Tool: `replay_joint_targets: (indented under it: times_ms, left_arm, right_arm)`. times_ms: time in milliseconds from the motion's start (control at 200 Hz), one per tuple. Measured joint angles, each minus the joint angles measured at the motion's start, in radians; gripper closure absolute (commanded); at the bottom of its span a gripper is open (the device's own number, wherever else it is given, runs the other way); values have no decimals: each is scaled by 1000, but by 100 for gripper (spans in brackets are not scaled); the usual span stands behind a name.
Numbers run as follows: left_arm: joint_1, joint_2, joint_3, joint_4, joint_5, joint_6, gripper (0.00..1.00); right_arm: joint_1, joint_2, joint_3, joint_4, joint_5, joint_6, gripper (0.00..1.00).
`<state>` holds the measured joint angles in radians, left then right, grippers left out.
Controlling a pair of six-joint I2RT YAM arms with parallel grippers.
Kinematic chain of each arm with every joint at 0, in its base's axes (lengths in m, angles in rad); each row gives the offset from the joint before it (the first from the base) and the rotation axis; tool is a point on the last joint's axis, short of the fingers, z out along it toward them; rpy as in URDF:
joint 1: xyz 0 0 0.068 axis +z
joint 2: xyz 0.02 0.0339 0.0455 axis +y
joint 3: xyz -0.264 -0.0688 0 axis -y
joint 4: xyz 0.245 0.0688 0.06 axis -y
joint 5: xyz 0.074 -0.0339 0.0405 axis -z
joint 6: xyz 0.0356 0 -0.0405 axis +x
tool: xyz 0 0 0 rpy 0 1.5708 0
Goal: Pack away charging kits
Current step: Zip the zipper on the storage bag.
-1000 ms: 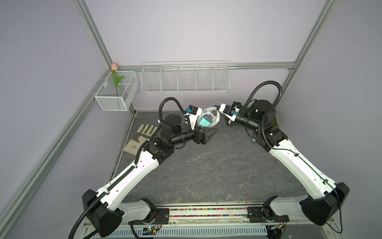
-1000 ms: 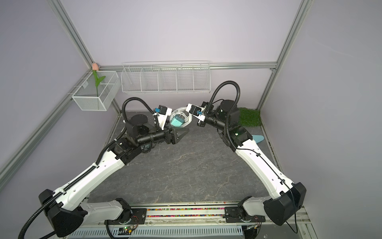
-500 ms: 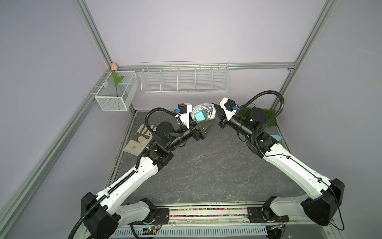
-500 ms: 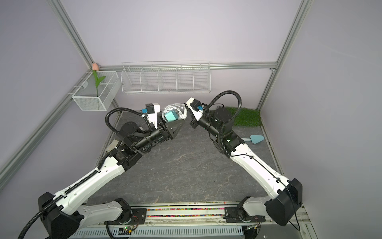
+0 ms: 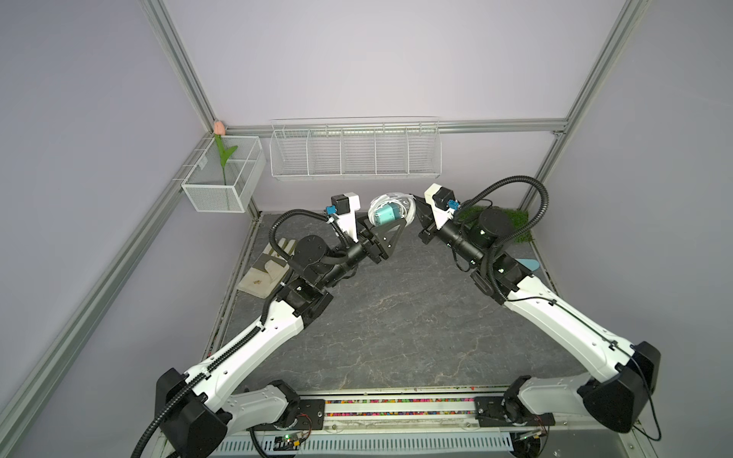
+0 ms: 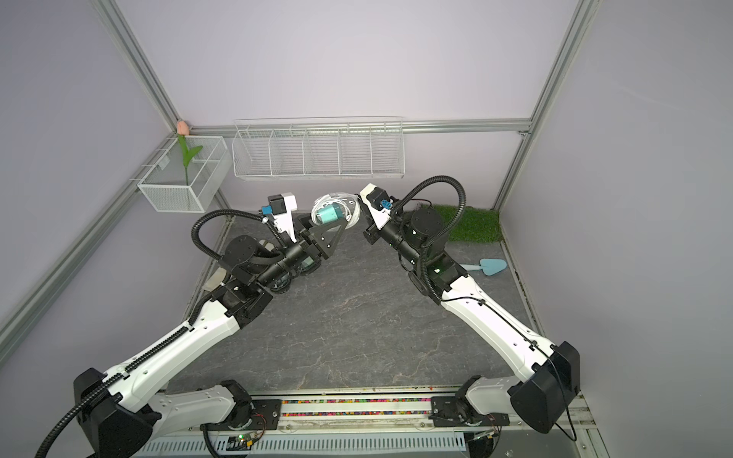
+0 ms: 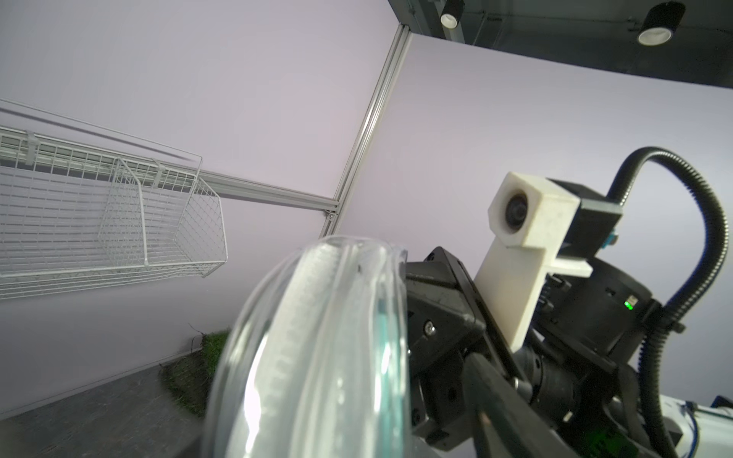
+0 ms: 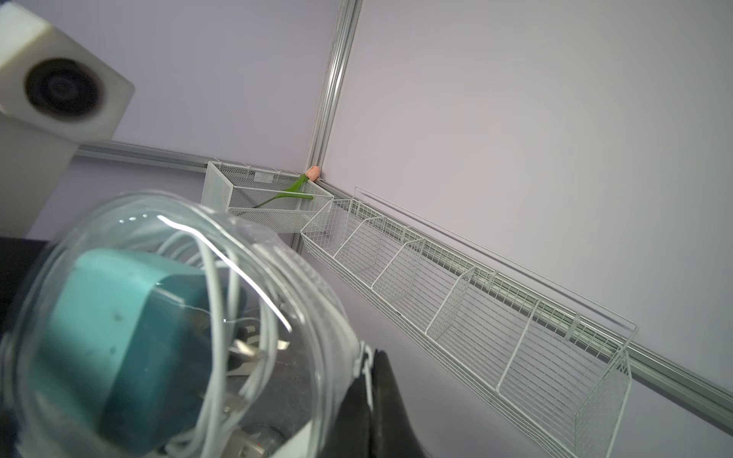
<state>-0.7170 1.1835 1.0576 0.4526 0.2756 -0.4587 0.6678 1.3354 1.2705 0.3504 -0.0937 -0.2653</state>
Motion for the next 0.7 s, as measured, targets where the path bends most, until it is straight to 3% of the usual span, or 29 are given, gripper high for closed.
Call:
replay_joint_targets:
  times_ms: [150,220,465,700]
  left_arm:
    - [6,0,1,10,-11,-10,77]
    - [8,3,5,6,-10,-11,100]
    - [15,12,52,-98,-5,-11,100]
    - [60,69,266,-456,143,-8,100]
  right_arm:
    - [0,0,-11,7,0,0,94]
    - [0,0,-21,19,0,1,94]
    - [-20,-3,-43,25,-23,-82,94]
    - [-113,-4,-39,-71,-205,-298,94]
